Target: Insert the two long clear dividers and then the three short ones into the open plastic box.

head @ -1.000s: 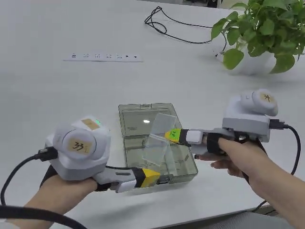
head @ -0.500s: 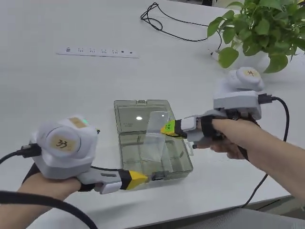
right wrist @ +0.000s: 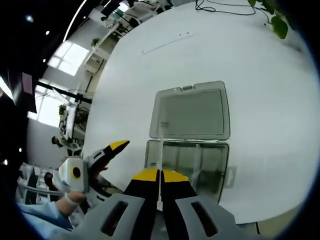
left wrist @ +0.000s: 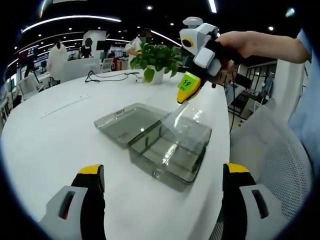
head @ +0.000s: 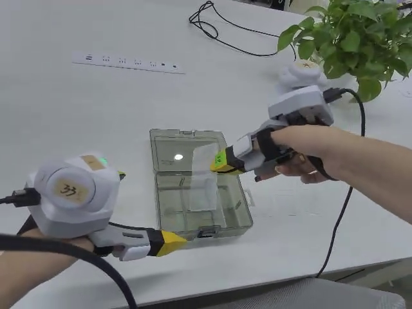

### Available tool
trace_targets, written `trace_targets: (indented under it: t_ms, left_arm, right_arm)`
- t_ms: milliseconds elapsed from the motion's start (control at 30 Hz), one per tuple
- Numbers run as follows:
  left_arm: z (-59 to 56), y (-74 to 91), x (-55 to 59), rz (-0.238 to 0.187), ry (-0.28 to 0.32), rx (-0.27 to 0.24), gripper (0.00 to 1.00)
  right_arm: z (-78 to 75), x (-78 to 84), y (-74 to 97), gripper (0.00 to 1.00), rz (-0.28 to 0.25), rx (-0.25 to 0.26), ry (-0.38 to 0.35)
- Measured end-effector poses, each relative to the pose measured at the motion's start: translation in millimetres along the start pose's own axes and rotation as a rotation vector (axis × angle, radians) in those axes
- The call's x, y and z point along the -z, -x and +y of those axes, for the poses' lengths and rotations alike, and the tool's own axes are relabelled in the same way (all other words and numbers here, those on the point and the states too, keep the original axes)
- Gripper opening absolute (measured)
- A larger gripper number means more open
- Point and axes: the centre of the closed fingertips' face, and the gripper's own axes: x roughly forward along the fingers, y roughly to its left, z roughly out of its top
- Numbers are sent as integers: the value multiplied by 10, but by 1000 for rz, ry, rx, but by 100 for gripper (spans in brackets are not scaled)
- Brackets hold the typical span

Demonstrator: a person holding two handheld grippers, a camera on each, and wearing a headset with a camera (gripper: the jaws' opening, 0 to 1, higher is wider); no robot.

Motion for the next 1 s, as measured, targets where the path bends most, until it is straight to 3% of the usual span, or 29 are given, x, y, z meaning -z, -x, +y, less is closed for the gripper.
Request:
trace_targets:
  t_ms: [133,233,500,600,1000]
  left_arm:
    - [25,11,14,-7,8,-3,100]
    - [30,13,31,-6,10,-2,100]
    - [40,19,86,-2,25,-5,100]
    - [39,19,87,-3,29,-5,100]
    - [52,21,103,5,35,-7,100]
  right_arm:
    - [-22,48,-70,2,86,30,18]
    - [-13,86,-120,2,120,45,19]
    - [-34,80,-176,2,165,71,-8]
    - [-76,114,-208,2,205,84,-13]
    - [-133,124,-306,2,254,129,-12]
